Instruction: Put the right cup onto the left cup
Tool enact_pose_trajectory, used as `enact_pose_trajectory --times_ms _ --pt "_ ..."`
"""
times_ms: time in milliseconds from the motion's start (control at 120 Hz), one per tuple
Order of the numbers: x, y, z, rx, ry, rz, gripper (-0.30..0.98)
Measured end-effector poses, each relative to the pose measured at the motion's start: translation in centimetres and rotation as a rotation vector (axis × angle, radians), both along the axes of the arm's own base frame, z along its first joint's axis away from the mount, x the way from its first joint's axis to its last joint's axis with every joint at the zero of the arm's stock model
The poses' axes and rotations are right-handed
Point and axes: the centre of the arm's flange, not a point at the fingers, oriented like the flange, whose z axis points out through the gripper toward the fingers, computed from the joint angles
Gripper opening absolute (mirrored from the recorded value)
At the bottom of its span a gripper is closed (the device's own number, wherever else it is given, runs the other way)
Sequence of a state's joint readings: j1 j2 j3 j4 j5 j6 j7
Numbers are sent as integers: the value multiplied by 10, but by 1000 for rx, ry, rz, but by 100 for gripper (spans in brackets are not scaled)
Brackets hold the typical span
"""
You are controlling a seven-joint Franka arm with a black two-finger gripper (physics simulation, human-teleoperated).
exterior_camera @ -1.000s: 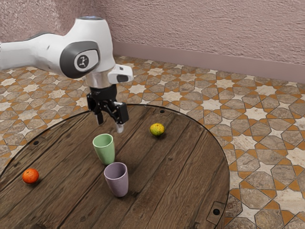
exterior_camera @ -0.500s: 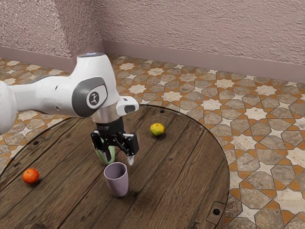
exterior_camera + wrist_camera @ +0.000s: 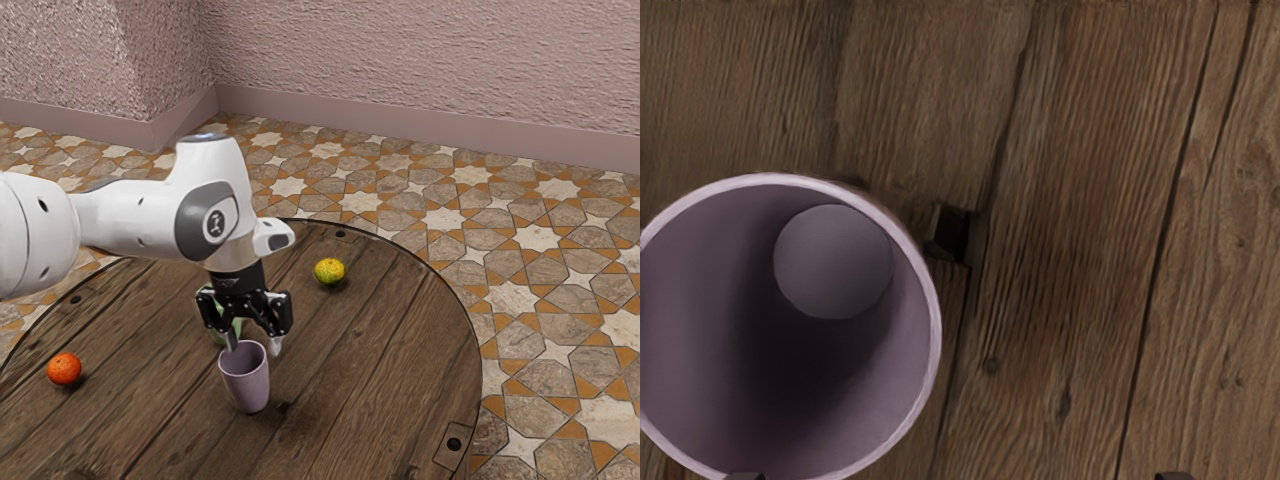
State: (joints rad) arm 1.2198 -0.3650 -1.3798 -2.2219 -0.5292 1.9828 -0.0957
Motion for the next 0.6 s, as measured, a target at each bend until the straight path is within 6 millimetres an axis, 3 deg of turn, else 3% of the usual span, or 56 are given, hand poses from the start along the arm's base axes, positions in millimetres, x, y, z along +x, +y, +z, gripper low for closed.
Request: enact_pose_trajectory --times_ms 283,600 --pt "14 -3 -25 -19 2 45 47" --pt "23 9 -58 -24 18 126 45"
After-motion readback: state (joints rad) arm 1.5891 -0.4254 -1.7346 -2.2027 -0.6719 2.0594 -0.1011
